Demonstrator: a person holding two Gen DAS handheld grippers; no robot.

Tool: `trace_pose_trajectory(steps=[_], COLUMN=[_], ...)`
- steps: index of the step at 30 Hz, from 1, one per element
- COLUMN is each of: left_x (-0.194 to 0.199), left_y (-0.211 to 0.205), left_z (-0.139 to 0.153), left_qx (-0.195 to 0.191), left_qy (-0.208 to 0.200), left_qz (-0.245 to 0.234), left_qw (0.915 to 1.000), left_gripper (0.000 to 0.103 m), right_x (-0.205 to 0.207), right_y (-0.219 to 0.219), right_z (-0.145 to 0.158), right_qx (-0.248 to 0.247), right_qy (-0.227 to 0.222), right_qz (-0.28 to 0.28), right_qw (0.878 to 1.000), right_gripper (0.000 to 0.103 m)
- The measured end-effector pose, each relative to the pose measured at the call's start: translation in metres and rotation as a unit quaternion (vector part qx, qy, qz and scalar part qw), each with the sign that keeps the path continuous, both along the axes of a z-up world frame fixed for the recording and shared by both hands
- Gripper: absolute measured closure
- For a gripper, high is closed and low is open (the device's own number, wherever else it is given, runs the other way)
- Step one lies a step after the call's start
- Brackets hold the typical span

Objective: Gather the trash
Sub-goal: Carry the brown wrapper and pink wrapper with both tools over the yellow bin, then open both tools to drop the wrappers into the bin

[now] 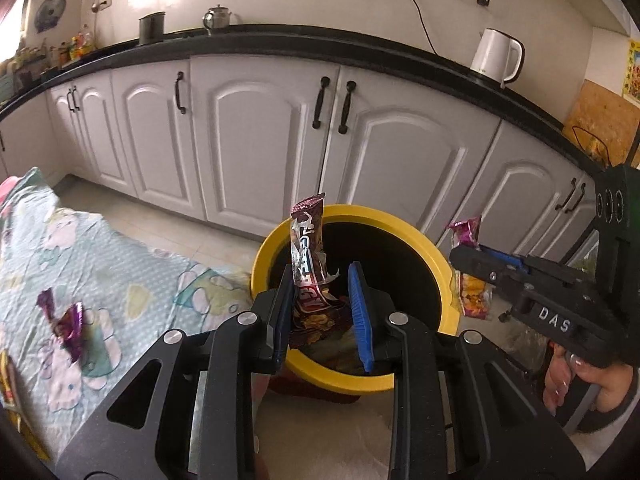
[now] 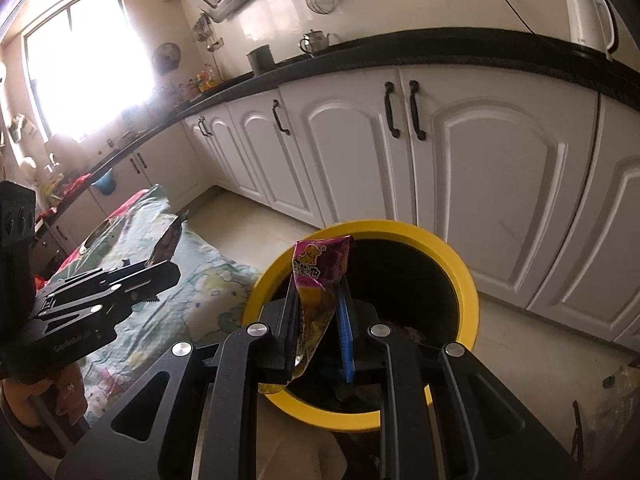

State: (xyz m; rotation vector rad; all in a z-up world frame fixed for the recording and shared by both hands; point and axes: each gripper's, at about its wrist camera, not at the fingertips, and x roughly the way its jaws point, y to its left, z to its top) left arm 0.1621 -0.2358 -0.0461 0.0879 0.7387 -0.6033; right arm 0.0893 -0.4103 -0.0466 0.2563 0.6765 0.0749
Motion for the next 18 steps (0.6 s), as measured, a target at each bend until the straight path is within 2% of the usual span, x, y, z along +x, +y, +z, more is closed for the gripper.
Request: trace_pose_trajectory(steps=[10, 18], left_x=[0.021, 0.039], left_y=[-0.019, -0.034], left_z=[-0.010, -0.031], left_qx=[0.005, 0.022], left_qy=[0.017, 0.038], left_qz=[-0.012, -0.021], left_qw=[0.9998, 0.9988], left_gripper=[0.083, 0.083], right_x=[0.008, 0.019], right_y=[-0.005, -0.007], right_z=[-0.021, -0.040], right_qx=[0.002, 0.004], right_qy=[0.023, 0.045], right_qz=[-0.004, -0.008], right_qw=[1.000, 0.999], right_gripper=[0.086, 0.086])
